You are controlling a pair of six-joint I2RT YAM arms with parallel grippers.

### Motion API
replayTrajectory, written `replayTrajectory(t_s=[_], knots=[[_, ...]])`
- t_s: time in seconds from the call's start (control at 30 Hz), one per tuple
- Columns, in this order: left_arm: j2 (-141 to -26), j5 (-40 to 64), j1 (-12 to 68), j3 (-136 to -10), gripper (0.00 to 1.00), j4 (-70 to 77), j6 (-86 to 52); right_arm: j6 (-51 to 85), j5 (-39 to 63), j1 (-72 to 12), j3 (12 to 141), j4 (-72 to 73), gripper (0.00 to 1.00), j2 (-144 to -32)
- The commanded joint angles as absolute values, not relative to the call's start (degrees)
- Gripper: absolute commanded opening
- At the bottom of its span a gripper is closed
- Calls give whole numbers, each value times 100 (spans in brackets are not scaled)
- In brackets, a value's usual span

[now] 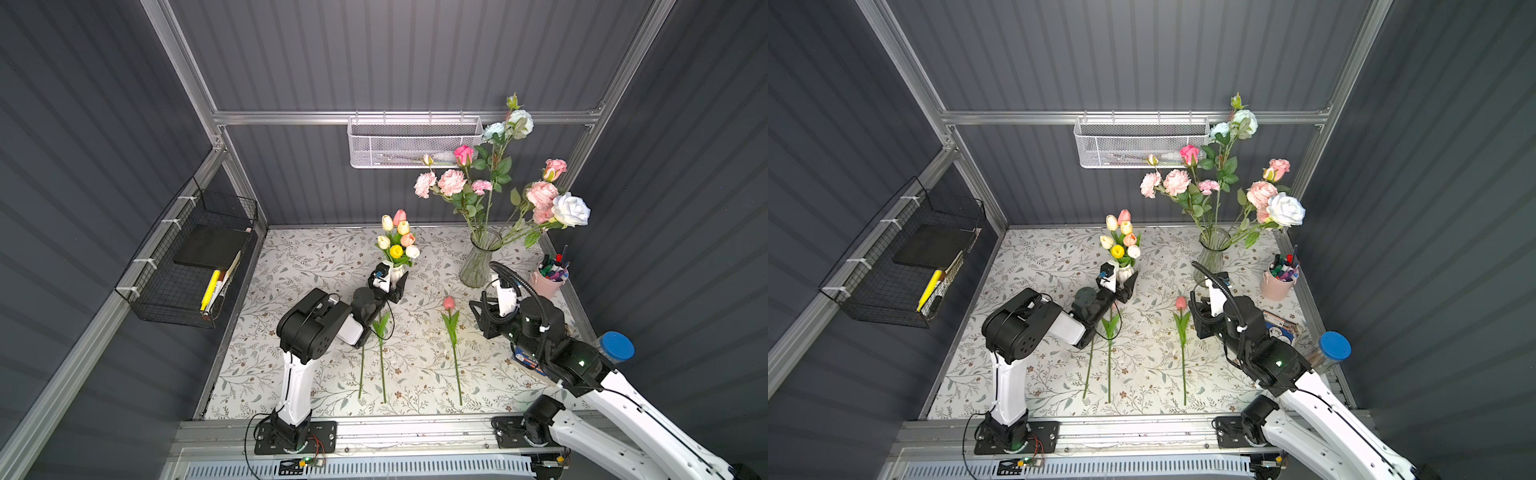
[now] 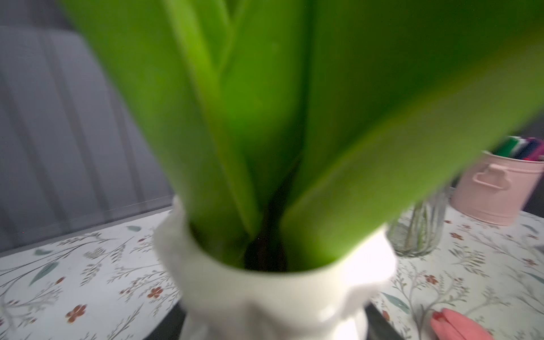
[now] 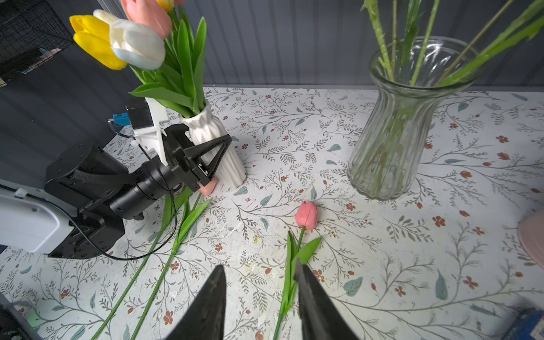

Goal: Pick out pink flowers from the vase
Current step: Move the vase to the center of the board.

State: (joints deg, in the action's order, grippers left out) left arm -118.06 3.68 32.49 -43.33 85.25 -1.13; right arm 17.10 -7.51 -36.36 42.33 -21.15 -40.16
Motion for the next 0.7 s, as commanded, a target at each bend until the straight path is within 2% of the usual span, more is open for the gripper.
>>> replayTrajectory(t_s=[0.0, 0.37, 0.67], knots=[[-11558, 2038, 3056, -4406, 0, 9342, -293, 1578, -775, -3620, 4222, -2178, 41, -3966], [-11588, 4995, 2515, -4856, 2, 9534, -999, 1356, -878, -3585, 4140, -2180, 42, -3920], [-11784, 5396, 2573, -4963, 2, 9430, -862, 1235, -931, -3551, 4104, -2173, 43, -3972]])
